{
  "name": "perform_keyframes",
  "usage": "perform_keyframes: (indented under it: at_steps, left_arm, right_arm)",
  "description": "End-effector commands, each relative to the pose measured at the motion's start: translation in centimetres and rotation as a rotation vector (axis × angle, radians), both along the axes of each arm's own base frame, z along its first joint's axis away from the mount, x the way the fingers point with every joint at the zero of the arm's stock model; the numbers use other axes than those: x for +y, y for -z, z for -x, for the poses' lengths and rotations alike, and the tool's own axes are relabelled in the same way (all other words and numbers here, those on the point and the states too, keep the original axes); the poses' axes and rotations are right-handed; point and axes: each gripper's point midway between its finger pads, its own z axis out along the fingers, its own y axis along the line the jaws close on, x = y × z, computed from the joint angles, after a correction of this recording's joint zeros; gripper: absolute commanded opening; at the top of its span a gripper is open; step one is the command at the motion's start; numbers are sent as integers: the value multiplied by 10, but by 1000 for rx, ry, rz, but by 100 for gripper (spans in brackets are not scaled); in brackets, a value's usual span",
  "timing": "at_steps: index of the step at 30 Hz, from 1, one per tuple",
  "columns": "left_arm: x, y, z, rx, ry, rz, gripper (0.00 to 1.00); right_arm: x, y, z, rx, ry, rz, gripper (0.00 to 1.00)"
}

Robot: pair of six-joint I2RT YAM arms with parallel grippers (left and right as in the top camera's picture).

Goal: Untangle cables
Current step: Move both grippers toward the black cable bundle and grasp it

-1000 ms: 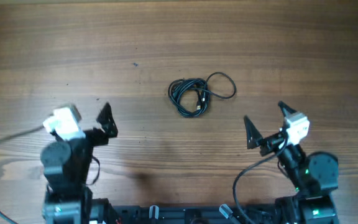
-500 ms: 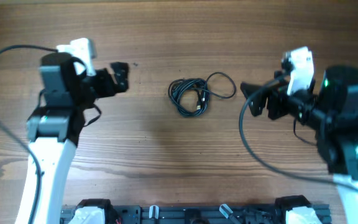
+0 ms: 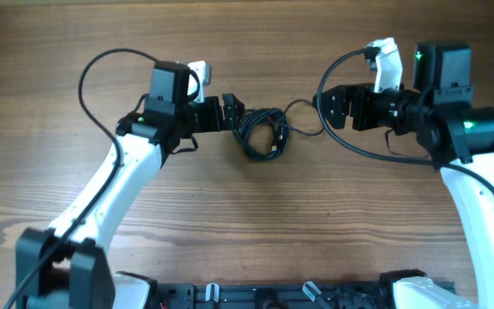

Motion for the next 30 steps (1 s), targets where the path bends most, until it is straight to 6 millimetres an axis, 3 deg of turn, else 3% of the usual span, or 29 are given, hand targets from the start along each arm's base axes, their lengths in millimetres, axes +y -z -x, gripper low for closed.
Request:
perform_keyframes:
  at_steps: [1,5,8,11,17,25,30]
  left_arm:
    - [16,31,-17,59,-129,-56,90]
    - [5,60,-25,89,-125,-62,75]
    - [5,75,-32,105,-165,-54,71]
    - [-7,92,-34,111,-137,-56,64]
    - [-24,109,-34,108,-101,-59,58]
    - [-16,123,-35,119,-131,-113,50]
    - [-36,136,-28,93,-42,-156,49]
  right_arm:
    - [4,-7,0,2,-10,-33,92]
    - [3,-6,0,5,-10,-33,91]
    - [3,-5,1,12,-7,-29,90]
    - [-3,-1,-1,22,30,-4,89]
    - [-3,0,-1,25,29,-4,89]
    - [-3,1,-1,27,29,-3,89]
    - [-4,1,-1,23,31,0,89]
